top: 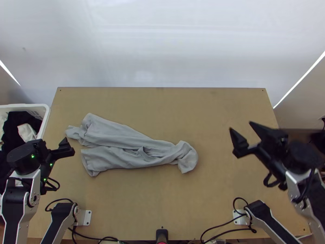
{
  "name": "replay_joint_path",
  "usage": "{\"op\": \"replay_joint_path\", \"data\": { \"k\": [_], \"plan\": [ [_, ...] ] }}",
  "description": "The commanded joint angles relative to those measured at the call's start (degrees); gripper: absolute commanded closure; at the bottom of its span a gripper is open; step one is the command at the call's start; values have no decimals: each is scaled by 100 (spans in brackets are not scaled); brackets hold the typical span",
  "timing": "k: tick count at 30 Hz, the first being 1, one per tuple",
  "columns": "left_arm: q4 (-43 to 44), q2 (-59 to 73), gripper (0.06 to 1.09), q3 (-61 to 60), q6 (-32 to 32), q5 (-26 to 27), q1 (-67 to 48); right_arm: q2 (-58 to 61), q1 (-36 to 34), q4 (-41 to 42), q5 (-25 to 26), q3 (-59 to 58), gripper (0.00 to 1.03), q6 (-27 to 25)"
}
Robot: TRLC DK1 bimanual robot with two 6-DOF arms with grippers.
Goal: Fold the t-shirt
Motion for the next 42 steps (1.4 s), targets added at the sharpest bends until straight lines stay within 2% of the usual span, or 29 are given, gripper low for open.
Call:
{"op": "replay_joint_path", "data": {
  "k": [1,4,7,13,15,17,21,26,30,33,35,40,42],
  "plan": [
    [0,-46,10,-186,-41,22,-4,1580,965,-373,-562,1483,5,605],
    [9,-37,10,-239,-33,22,-4,2221,1694,-593,-588,1632,5,491],
    [18,-2,10,-265,-33,13,5,2819,2468,-786,-588,1588,5,16],
    [106,16,10,-326,-41,13,75,4006,3373,-830,-729,1702,5,-388],
    [141,16,10,-326,-41,4,75,4480,3399,-830,-737,1966,12,-362],
    [150,16,10,-326,-33,13,163,4955,3382,-874,-737,2335,19,-133],
    [150,-19,10,-344,-24,4,233,5693,3180,-874,-852,3030,30,675],
    [203,-46,10,-449,-24,13,277,6326,3127,-900,-1537,3434,30,1800],
    [352,-28,10,-537,-24,13,286,6748,3127,-1014,-1775,3733,31,2310],
    [449,-10,10,-590,-24,13,286,7231,3065,-1427,-2038,4181,31,2732],
    [466,7,10,-608,-24,13,286,7451,3074,-1445,-2091,4322,31,2934],
    [510,25,10,-599,-24,13,286,7978,3109,-1436,-2109,4708,31,2934],
    [545,34,10,-590,-15,13,295,8180,3083,-1436,-2109,4875,42,2916]
  ]
}}
